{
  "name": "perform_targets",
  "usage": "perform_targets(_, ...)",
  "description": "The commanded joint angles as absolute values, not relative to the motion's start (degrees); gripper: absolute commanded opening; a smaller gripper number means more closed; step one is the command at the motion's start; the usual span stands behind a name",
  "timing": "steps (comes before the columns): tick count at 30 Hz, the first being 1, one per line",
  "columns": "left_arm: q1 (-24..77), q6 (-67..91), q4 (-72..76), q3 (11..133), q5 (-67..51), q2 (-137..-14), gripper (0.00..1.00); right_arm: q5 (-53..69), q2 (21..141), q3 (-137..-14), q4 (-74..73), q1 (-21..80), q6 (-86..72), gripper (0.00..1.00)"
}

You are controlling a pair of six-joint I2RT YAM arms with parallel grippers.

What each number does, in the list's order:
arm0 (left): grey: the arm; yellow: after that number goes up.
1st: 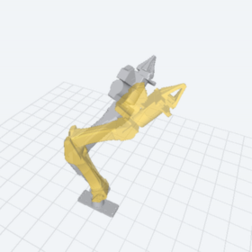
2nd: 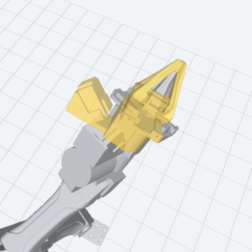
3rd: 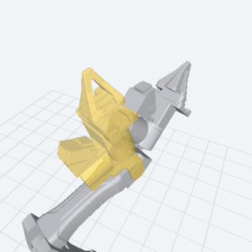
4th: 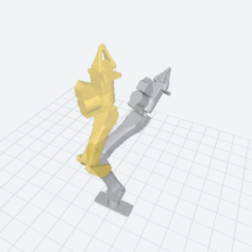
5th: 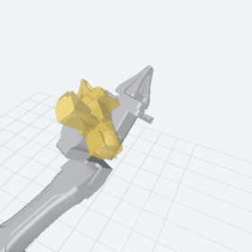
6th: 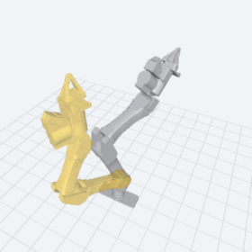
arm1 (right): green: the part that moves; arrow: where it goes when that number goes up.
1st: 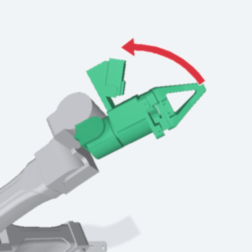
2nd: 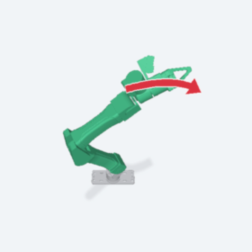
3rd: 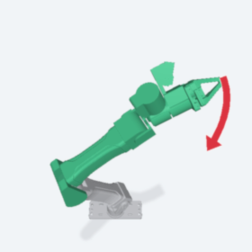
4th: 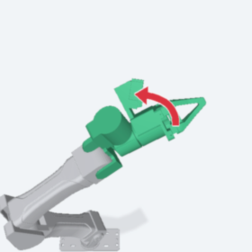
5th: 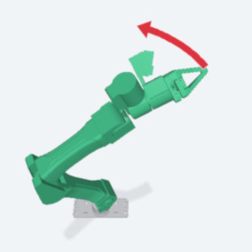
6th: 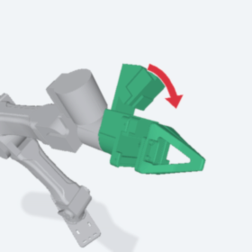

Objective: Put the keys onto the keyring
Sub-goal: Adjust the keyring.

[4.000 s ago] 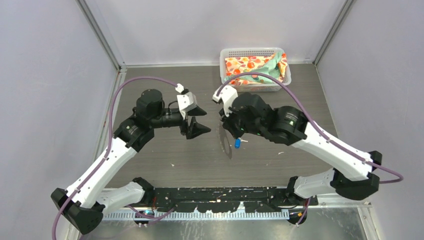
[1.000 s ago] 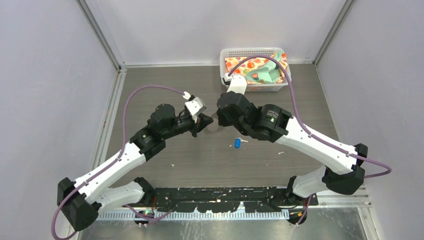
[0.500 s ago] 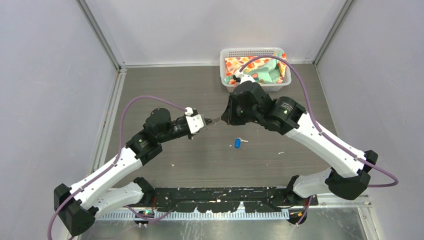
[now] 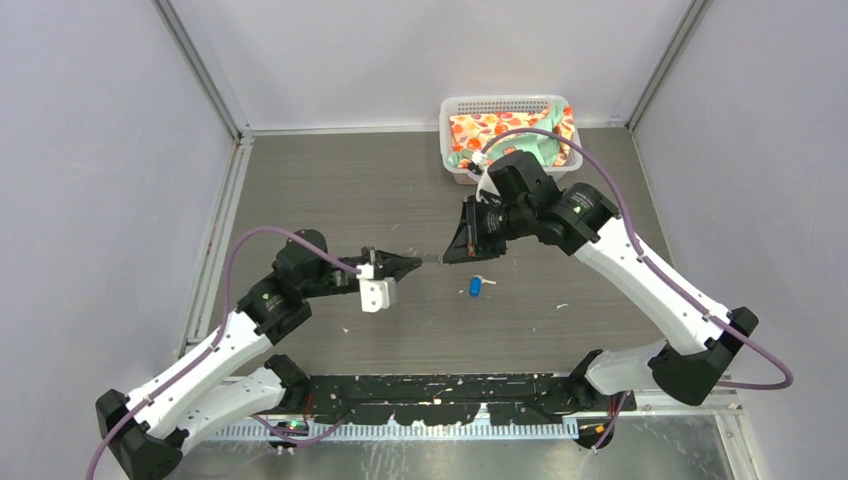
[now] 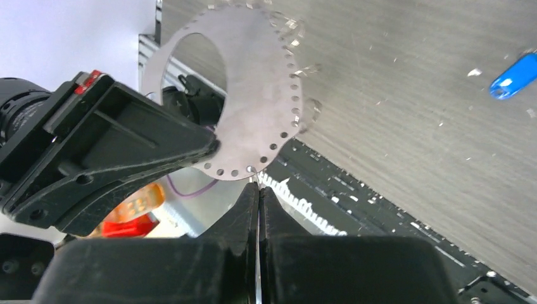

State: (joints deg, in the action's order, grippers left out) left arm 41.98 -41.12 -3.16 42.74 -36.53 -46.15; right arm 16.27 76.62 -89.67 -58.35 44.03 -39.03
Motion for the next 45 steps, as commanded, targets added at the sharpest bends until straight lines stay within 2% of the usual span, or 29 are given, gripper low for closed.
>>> perform_targets(1,41.75,-46.3,-2.2,43.18,-39.34,-44.27,0.05,31.19,74.87,-82.76,-52.91,39.7,-41.99,0.01)
perform_targets(3,41.75,-46.08,-1.91,43.39,-38.46,-44.3,0.13,33.51,75.03,-80.48,-50.73,39.29,-43.98,0.01)
perform_targets(6,41.75,-46.33,-1.77,43.38,-37.78,-44.01,0.4,36.49,74.9,-77.94,-46.98,38.96,-47.52,0.01)
perform_targets(11,41.75,-48.76,-2.35,42.72,-37.57,-42.55,0.47,39.77,75.91,-75.67,-44.75,38.3,-52.03,0.01)
perform_targets(16,41.75,-44.6,-3.84,44.16,-39.99,-41.35,0.47,41.26,75.76,-73.31,-40.68,37.95,-59.25,0.01)
perform_targets(21,41.9,-30.89,-6.63,46.76,-42.14,-41.95,0.38,39.76,76.36,-74.06,-42.29,37.62,-62.65,0.01)
perform_targets(25,42.27,-27.58,-10.54,45.58,-41.55,-41.34,0.34,37.6,76.44,-74.94,-42.26,37.3,-65.72,0.01)
perform_targets(31,44.0,-29.61,-10.38,42.56,-37.09,-40.12,0.38,34.24,76.53,-74.27,-39.2,36.83,-72.67,0.01)
perform_targets(35,44.49,-37.37,-8.42,43.84,-36.16,-41.99,0.41,31.6,76.55,-72.96,-38.11,36.87,-76.14,0.01)
perform_targets(37,44.55,-40.78,-8.16,43.81,-39.25,-42.03,0.38,31.27,76.63,-71.07,-36.08,36.86,-78.79,0.01)
perform_targets(39,44.75,-42.34,-8.49,42.21,-41.64,-41.33,0.3,31.09,77.0,-69.76,-34.48,36.78,-80.72,0.01)
perform_targets(42,46.46,-41.51,-8.76,40.1,-34.94,-41.67,0.22,31.11,78.1,-69.61,-33.7,36.91,-82.42,0.01)
perform_targets(43,47.05,-41.18,-8.76,39.71,-30.99,-42.17,0.21,31.33,78.52,-69.8,-33.37,36.9,-82.97,0.01)
perform_targets(45,47.37,-40.14,-8.3,39.43,-25.18,-42.77,0.27,31.33,79.07,-70.17,-32.97,36.84,-83.81,0.01)
